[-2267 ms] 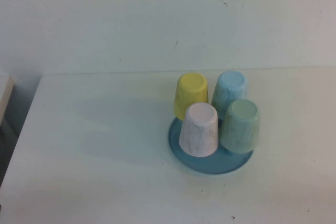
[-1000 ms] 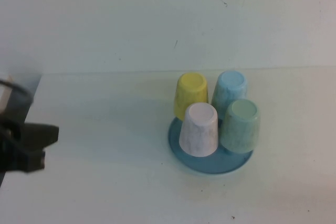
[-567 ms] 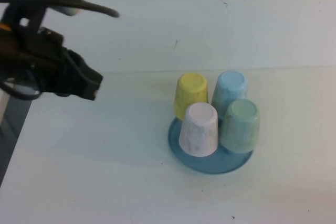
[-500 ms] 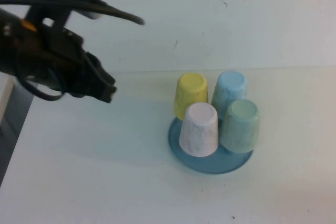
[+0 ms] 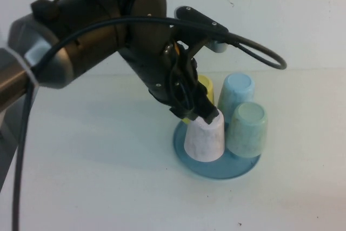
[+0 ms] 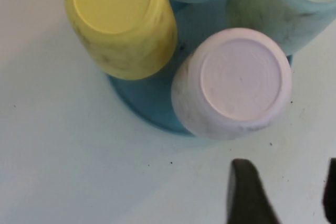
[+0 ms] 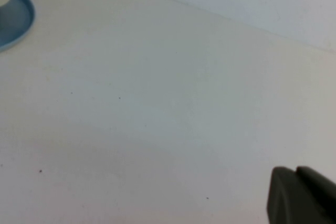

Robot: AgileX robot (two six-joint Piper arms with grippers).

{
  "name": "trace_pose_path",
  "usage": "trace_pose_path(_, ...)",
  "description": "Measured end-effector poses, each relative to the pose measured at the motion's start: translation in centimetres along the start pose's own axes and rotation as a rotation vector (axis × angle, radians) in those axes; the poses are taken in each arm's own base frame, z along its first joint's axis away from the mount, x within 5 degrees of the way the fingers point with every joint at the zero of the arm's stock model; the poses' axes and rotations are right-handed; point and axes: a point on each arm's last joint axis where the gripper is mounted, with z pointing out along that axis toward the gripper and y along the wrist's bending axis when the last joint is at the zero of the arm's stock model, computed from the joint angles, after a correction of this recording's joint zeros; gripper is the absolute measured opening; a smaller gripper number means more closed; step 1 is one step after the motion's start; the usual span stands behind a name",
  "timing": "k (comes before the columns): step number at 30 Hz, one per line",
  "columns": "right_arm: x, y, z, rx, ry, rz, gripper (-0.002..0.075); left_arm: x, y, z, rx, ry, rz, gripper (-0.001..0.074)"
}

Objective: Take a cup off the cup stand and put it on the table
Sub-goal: Pick up the cup from the rack

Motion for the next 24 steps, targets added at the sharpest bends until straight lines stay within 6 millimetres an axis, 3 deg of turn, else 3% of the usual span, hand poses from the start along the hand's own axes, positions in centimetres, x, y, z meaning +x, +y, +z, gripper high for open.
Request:
trace_pose_path(5, 0.0, 0.0, 0.0, 0.0, 0.0, 0.0, -0.0001, -1.6, 0.4, 2.8, 0.012, 0.041, -0.06, 0.0561)
trace_pose_path(7, 0.0, 0.0, 0.0, 0.0, 0.0, 0.0, -0.0001, -2.1, 0.5, 3.7, 0.016, 0.053, -0.077, 0.0638)
trace_pose_path(11, 0.0, 0.0, 0.0, 0.0, 0.0, 0.0, -0.0001, -2.8, 0.8, 5.2, 0.019, 0.062, -0.098, 0.0683)
trace_pose_path(24, 0.0, 0.0, 0.0, 0.0, 0.0, 0.0, -0.0001, -2.9, 1.1, 9.4, 0.028, 0.136, -0.11, 0.0692)
